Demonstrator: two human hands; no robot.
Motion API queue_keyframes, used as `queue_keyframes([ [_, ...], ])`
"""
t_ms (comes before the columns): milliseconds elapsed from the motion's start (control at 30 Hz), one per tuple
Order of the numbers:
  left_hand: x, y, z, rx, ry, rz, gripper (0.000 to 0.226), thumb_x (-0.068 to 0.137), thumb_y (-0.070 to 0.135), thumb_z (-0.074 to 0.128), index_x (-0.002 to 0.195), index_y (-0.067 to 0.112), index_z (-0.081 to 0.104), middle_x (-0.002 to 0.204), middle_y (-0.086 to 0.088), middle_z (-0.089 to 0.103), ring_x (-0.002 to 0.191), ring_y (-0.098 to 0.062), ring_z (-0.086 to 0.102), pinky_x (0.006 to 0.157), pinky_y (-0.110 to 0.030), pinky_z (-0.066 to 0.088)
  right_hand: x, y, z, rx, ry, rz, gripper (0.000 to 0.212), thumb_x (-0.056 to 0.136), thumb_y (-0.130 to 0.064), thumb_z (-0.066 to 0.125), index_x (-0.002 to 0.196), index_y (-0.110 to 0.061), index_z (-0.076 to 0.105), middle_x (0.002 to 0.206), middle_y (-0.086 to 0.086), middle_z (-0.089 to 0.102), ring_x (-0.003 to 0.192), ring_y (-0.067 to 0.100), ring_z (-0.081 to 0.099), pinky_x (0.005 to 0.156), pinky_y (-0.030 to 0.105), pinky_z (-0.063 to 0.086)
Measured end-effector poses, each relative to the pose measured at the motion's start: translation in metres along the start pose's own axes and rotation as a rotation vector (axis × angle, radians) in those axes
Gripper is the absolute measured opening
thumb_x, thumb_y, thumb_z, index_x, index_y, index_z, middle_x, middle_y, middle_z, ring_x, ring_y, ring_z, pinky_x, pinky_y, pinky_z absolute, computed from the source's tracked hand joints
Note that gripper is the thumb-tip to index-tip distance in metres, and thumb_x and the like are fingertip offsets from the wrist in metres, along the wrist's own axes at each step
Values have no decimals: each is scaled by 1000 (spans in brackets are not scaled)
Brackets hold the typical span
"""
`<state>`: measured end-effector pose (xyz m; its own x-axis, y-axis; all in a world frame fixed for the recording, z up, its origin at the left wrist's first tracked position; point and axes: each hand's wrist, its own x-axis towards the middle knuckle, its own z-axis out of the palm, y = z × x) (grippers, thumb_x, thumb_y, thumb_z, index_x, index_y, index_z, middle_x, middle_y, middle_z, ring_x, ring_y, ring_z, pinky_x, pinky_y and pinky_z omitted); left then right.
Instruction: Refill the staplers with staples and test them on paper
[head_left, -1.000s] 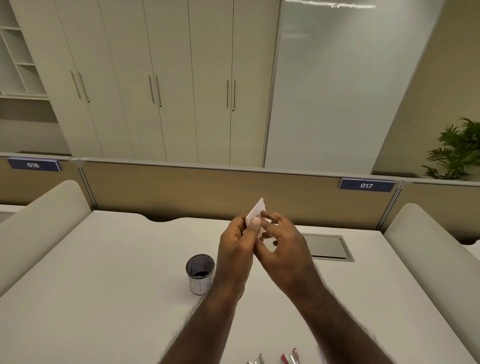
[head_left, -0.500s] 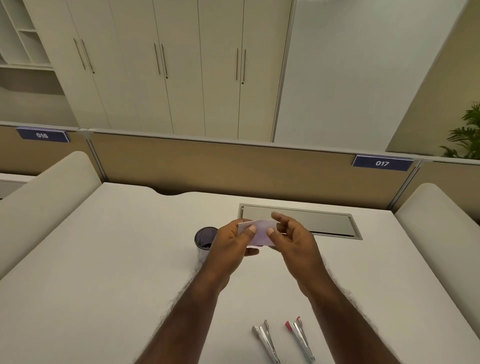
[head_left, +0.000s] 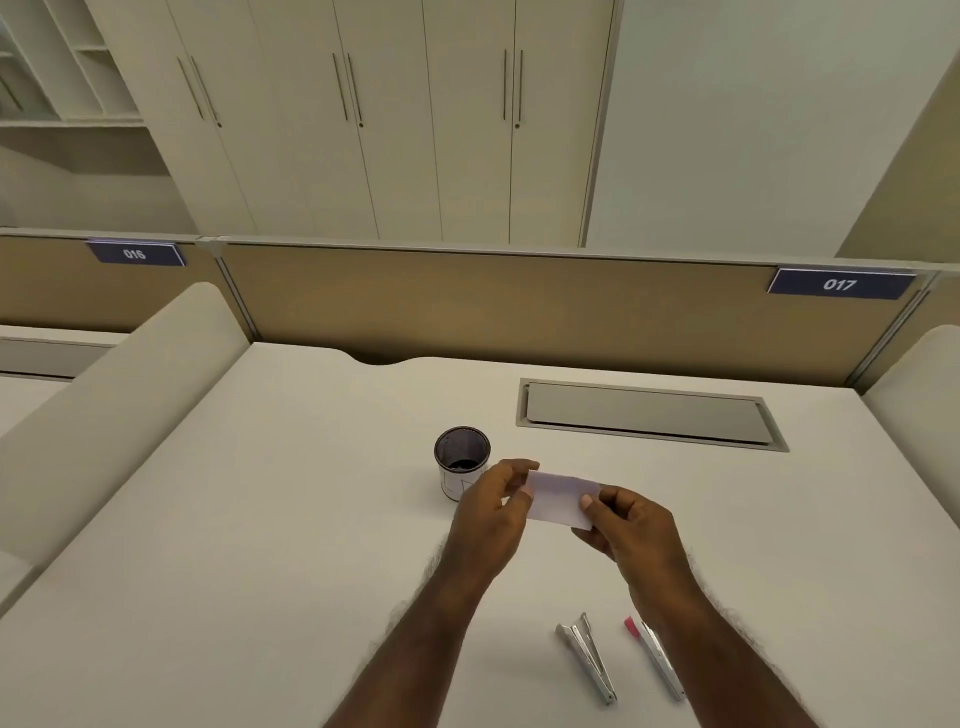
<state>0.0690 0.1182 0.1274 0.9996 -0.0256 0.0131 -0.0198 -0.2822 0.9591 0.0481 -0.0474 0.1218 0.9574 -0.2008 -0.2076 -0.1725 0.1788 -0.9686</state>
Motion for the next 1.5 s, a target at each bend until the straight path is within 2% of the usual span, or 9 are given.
queue_keyframes([
  [267,4,-72,-12,545,103,97,43,91,24,55,134,22,52,139,6,53,129,-15,47,109,-34,35,20,32,7,-43,96,-20,12,89,-5,64,98,-6,72,91,8,73,79,17,70,66,19,57],
  [500,10,-124,-14,951,-5,4,62,94,43,40,152,29,22,163,1,10,150,-23,3,119,-50,7,47,43,32,-309,141,-149,9,88,-13,67,95,-18,70,87,-2,73,80,15,70,76,33,58],
  [567,13,-134,-14,1028,-43,7,64,95,47,36,153,29,17,164,-2,5,150,-26,-2,117,-55,3,54,42,43,-402,145,-224,8,87,-16,69,91,-23,68,82,-11,71,78,8,69,73,26,56],
  [633,14,-143,-14,1062,-70,-2,66,95,49,35,154,28,15,164,-4,5,150,-30,-2,116,-59,2,62,43,55,-487,141,-296,8,86,-19,69,89,-27,67,77,-19,67,75,-4,66,66,14,53],
  [733,9,-156,-12,1103,-111,11,63,92,49,40,150,22,34,158,-11,26,146,-37,21,110,-68,20,75,47,72,-590,115,-372,9,88,-19,67,96,-21,71,80,-20,64,74,-8,63,63,0,46],
  [867,9,-177,-11,1123,-143,19,65,91,54,35,148,23,38,156,-11,30,143,-37,27,108,-70,24,94,52,95,-704,70,-462,14,90,-18,62,101,-19,72,89,-14,63,83,5,62,76,16,51],
  [1167,16,-205,-7,1091,-127,37,62,95,53,34,150,25,31,160,-9,22,146,-35,20,108,-67,16,125,62,137,-1052,-81,-598,21,96,-21,53,101,-14,72,101,3,67,92,21,62,81,30,50],
  [1367,20,-210,-5,1094,-116,30,64,96,57,22,153,27,23,161,-6,15,148,-33,12,109,-66,7,131,72,142,-1349,-181,-644,26,97,-26,47,97,-23,73,103,-3,70,91,22,62,80,34,45],
  [1500,19,-212,-5,1068,-103,35,63,96,56,25,152,28,24,161,-5,15,148,-33,11,110,-65,5,125,76,136,-1270,-132,-666,25,95,-18,51,111,-20,70,115,-1,71,101,23,64,85,37,45],
])
